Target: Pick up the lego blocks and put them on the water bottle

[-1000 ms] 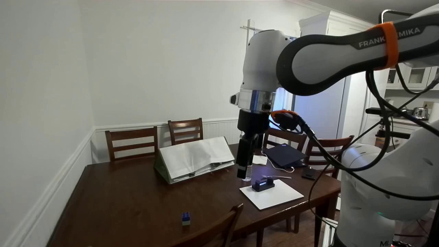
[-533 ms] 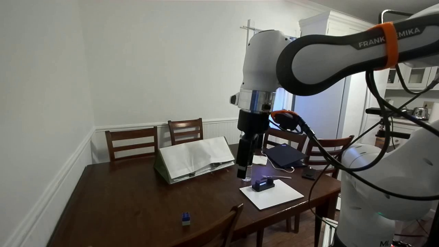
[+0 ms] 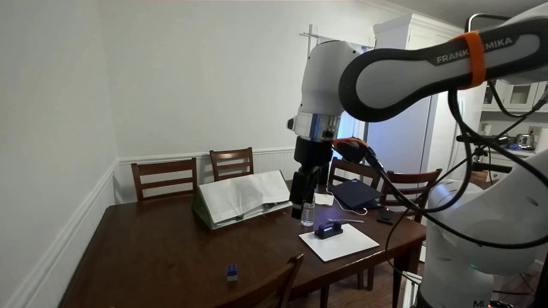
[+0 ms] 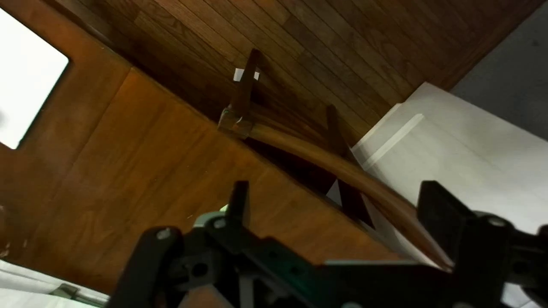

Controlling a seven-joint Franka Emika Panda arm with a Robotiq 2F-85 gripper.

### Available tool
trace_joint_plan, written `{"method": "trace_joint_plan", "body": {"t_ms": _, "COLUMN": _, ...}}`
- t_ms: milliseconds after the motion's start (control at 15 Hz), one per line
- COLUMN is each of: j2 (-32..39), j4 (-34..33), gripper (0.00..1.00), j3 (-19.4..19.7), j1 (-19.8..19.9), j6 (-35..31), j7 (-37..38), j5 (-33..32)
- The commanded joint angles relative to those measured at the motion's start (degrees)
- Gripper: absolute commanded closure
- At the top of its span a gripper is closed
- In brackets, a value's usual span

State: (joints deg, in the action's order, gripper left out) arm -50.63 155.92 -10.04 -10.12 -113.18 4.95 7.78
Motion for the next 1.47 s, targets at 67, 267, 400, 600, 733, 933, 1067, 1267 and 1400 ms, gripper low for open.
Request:
{"method": "trace_joint_plan", "body": {"t_ms": 67, "j2": 9.70, "j4": -2.46, "gripper": 0.00, "j3": -1.94, "j1": 8.71, "j6": -7.11, "j7": 8.07, "j5": -5.38}}
{"method": "trace_joint_plan", "body": {"t_ms": 267, "j2": 16.42, "j4": -4.31, "gripper": 0.00, "j3": -4.06, "j1": 12.86, "j6": -10.73, "j7": 16.69, "j5": -7.34}}
{"method": "trace_joint_plan", "body": {"t_ms": 400, "j2": 21.42, "j4": -6.24, "gripper": 0.00, "j3": -5.32, "j1": 14.71, "j6": -13.31, "j7": 23.29, "j5": -7.58}}
{"method": "trace_joint_plan", "body": {"t_ms": 600, "j2": 27.95, "j4": -7.55, "gripper": 0.00, "j3": -5.54, "j1": 15.52, "j6": -22.26, "j7": 31.63, "j5": -6.08}}
{"method": "trace_joint_plan", "body": {"t_ms": 733, "j2": 32.24, "j4": -7.97, "gripper": 0.00, "j3": -5.95, "j1": 16.48, "j6": -27.66, "j7": 38.33, "j5": -7.46}}
{"method": "trace_joint_plan", "body": {"t_ms": 933, "j2": 38.20, "j4": -8.94, "gripper": 0.00, "j3": -4.85, "j1": 16.79, "j6": -33.32, "j7": 46.08, "j5": -8.89}}
{"method": "trace_joint_plan", "body": {"t_ms": 1067, "j2": 35.85, "j4": -7.38, "gripper": 0.00, "j3": -2.85, "j1": 14.32, "j6": -31.91, "j7": 43.11, "j5": -8.12}}
{"method": "trace_joint_plan", "body": {"t_ms": 1267, "j2": 38.32, "j4": -8.39, "gripper": 0.00, "j3": -2.49, "j1": 14.24, "j6": -32.87, "j7": 44.52, "j5": -8.14}}
{"method": "trace_joint_plan", "body": {"t_ms": 1400, "j2": 38.33, "j4": -8.60, "gripper": 0.00, "j3": -2.49, "j1": 14.23, "j6": -32.87, "j7": 44.74, "j5": -8.14}}
